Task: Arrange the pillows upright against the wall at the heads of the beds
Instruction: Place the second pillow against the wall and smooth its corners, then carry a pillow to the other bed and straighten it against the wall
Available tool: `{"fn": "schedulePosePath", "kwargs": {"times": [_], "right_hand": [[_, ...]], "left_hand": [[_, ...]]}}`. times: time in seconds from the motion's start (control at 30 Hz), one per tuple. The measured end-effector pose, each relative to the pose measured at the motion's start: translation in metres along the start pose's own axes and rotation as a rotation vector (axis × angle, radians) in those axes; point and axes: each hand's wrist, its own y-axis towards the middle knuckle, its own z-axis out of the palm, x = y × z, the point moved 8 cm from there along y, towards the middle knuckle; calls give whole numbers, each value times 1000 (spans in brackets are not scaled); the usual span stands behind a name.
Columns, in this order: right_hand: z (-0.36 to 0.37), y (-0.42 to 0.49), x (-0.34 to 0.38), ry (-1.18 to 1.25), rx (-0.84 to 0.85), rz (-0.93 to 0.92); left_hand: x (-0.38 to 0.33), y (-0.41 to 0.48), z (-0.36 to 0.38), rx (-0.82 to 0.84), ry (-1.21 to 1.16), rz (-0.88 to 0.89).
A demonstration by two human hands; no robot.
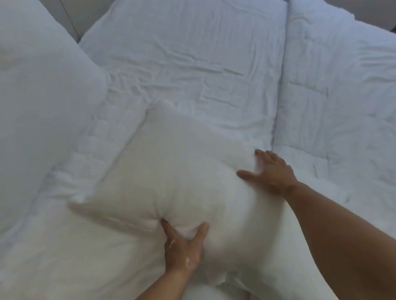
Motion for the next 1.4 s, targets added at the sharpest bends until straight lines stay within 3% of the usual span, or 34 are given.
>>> {"fn": "schedulePosePath", "kwargs": {"times": [0.2,0.43,0.67,0.87,1.13,1.4], "right_hand": [[3,52,15,141,80,-137],[58,88,6,359,226,-132],[43,45,18,364,251,-144],[7,-30,37,563,151,-212],[-26,-178,17,928,9,-216],[-28,-324,-30,1334,-297,-16]], "left_hand": [[15,21,29,-85,-207,-17],[35,35,40,-205,-445,62],[38,19,42,-215,-757,92],[17,-23,9,-168,-929,223],[-11,-112,-86,-140,-715,400],[-83,-196,-138,59,-325,658]]}}
